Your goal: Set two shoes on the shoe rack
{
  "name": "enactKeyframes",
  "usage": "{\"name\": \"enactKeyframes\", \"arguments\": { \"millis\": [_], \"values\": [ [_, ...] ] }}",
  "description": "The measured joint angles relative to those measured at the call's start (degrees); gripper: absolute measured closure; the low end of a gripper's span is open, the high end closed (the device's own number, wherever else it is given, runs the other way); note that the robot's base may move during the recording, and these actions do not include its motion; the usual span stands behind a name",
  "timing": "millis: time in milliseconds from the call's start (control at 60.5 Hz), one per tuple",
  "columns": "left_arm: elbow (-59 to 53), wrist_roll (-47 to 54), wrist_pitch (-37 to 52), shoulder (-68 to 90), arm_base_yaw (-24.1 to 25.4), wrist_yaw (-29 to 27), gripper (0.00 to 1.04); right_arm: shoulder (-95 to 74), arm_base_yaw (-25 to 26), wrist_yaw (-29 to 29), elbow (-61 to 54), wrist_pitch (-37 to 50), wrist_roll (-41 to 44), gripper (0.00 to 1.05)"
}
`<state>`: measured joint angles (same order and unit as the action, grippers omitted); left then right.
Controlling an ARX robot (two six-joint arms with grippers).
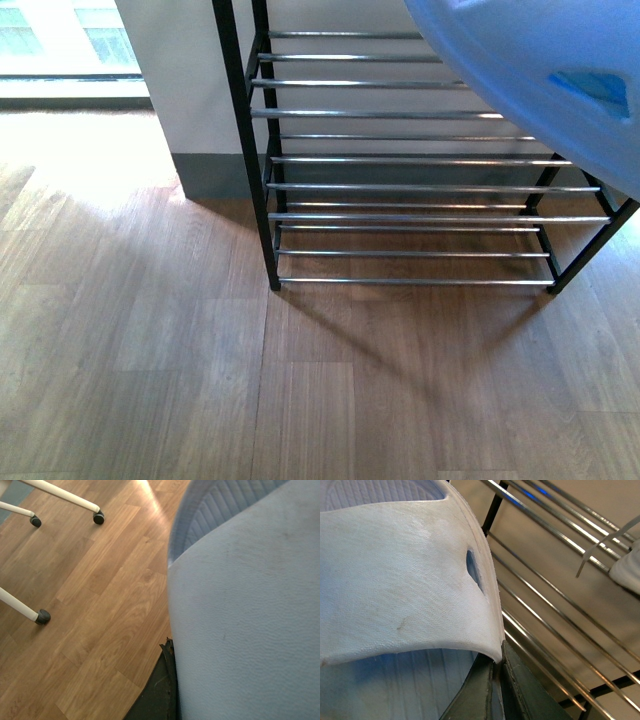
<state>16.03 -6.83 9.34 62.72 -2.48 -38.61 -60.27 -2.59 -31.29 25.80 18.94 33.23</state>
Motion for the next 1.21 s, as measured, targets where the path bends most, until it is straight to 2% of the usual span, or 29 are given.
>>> {"name": "enactKeyframes", "arguments": {
  "millis": [1075,1141,1207],
  "values": [
    [0.02,0.02,0.00,-0.09,0.00,-0.22,1.03,-0.02,-0.11,-0.20,0.02,0.11,-0.04,1.03],
    [0.02,0.02,0.00,-0.11,0.00,-0.22,1.03,-0.66,-0.68,0.20,-0.79,5.79,-4.35,1.03],
    [0.00,0.02,-0.02,-0.11,0.00,-0.24,1.03,-2.23,-2.40,3.63,0.02,10.27,-11.98,1.03]
  ]
}}
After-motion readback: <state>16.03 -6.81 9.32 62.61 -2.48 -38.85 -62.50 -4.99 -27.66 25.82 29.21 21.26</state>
